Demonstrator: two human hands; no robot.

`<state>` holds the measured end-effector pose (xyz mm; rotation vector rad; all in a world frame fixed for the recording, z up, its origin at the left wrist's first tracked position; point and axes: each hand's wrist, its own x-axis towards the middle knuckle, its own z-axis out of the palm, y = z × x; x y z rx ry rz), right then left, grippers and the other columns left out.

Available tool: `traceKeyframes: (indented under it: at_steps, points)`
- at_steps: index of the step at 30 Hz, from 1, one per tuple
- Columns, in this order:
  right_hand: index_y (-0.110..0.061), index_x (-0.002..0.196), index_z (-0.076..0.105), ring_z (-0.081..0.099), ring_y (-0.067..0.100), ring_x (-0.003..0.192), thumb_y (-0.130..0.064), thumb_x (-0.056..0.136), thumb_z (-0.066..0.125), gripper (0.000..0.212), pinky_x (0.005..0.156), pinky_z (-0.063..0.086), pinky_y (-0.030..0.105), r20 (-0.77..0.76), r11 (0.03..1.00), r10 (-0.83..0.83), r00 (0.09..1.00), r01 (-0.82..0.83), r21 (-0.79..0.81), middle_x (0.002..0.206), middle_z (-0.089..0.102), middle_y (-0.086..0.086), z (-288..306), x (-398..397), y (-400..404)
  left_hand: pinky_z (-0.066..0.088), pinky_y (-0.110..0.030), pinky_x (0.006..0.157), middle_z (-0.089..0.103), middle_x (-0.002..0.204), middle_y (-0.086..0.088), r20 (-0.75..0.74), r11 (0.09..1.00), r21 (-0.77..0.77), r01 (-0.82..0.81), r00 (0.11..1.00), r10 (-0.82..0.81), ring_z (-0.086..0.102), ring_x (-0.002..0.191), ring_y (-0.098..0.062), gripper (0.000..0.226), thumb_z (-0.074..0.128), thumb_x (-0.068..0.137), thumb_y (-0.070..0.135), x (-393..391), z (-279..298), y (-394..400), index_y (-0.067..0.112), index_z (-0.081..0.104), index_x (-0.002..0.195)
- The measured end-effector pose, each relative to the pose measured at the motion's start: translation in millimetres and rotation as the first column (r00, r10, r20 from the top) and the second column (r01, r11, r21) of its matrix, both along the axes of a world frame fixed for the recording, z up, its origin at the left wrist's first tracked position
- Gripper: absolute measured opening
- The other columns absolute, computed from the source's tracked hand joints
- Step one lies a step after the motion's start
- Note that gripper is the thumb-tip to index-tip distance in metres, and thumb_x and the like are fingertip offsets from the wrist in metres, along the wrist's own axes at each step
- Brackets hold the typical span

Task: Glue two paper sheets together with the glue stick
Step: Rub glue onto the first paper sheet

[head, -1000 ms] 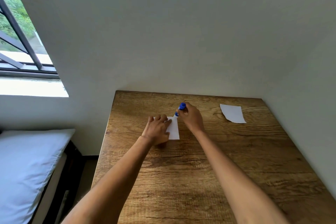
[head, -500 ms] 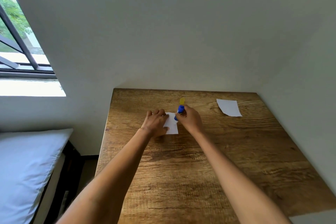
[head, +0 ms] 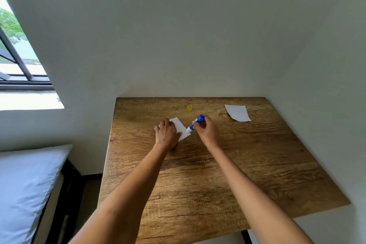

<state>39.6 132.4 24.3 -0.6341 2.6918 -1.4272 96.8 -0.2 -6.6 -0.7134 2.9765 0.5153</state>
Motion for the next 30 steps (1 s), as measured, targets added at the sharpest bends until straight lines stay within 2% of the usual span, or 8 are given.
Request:
traceKeyframes:
  at_steps: [4,7,11,14,17,19,23,30]
  points:
    - [-0.009,0.098,0.062,0.056,0.011,0.074,-0.021,0.085,0.064,0.018,0.064,0.042,0.022,0.004,1.000,0.015,1.000,-0.015,-0.010,0.085,0.061,0.000,6,-1,0,0.031,-0.048,0.104,0.037,0.133,-0.020,-0.065,0.995,0.066,-0.073,0.995,0.077,0.038,0.121,-0.036,0.031,0.044,0.093,0.014,-6,11,1,-0.001,0.048,0.120]
    - [-0.010,0.101,0.061,0.056,0.013,0.077,-0.021,0.086,0.063,0.019,0.063,0.040,0.020,0.007,1.000,0.015,1.000,-0.015,-0.002,0.087,0.061,0.001,4,-4,-1,0.035,-0.046,0.103,0.039,0.130,-0.018,-0.149,1.000,0.016,-0.017,0.989,0.019,0.041,0.118,-0.035,0.035,0.045,0.086,-0.002,-2,12,-14,0.001,0.052,0.120]
    - [-0.010,0.102,0.061,0.060,0.015,0.082,-0.021,0.086,0.063,0.019,0.071,0.047,0.027,0.022,1.000,0.009,1.000,-0.010,0.013,0.091,0.065,0.004,0,-9,-4,0.033,-0.043,0.104,0.042,0.129,-0.012,-0.180,0.979,-0.100,0.177,0.965,-0.193,0.042,0.120,-0.030,0.041,0.055,0.086,0.006,7,7,-31,0.012,0.052,0.127]
    - [-0.013,0.097,0.060,0.057,0.011,0.077,-0.020,0.085,0.064,0.014,0.067,0.044,0.022,0.012,1.000,0.006,1.000,-0.006,0.005,0.086,0.062,0.000,-1,-14,-6,0.020,-0.043,0.113,0.038,0.144,-0.007,-0.064,0.862,-0.155,0.483,0.865,-0.497,0.031,0.135,-0.025,0.046,0.054,0.088,0.008,5,11,-42,0.019,0.048,0.132]
    - [-0.014,0.094,0.059,0.054,0.010,0.074,-0.021,0.086,0.062,0.011,0.064,0.040,0.020,0.008,1.000,0.013,1.000,-0.013,-0.019,0.083,0.058,-0.002,0,-18,-9,0.006,-0.043,0.119,0.028,0.153,-0.002,0.117,0.799,-0.045,0.600,0.797,-0.592,0.019,0.143,-0.020,0.056,0.052,0.086,0.003,0,17,-50,0.017,0.038,0.139]
    - [-0.016,0.091,0.058,0.054,0.012,0.074,-0.021,0.087,0.061,0.008,0.066,0.041,0.023,0.006,0.999,0.024,1.000,-0.024,-0.022,0.081,0.058,-0.002,0,-21,-9,0.006,-0.043,0.119,0.027,0.154,-0.001,0.157,0.801,-0.018,0.598,0.793,-0.589,0.019,0.143,-0.019,0.060,0.053,0.087,0.008,-2,17,-52,0.017,0.031,0.142]
    - [-0.012,0.096,0.059,0.055,0.013,0.075,-0.020,0.087,0.061,0.012,0.068,0.042,0.025,0.012,1.000,0.009,1.000,-0.009,-0.003,0.083,0.058,-0.002,-1,-32,-9,0.025,-0.043,0.113,0.031,0.151,-0.006,0.123,0.852,-0.087,0.516,0.855,-0.504,0.030,0.137,-0.025,0.054,0.050,0.092,0.026,-5,13,-44,0.016,0.031,0.142]
    - [-0.019,0.093,0.056,0.057,0.012,0.076,-0.024,0.087,0.061,0.009,0.065,0.041,0.021,0.023,1.000,0.004,1.000,-0.003,-0.020,0.082,0.060,-0.002,-10,-53,-13,0.031,-0.045,0.108,0.032,0.144,-0.013,0.050,0.966,-0.175,0.191,0.981,-0.185,0.032,0.131,-0.030,0.051,0.042,0.093,0.042,-19,-6,-13,0.012,0.036,0.134]
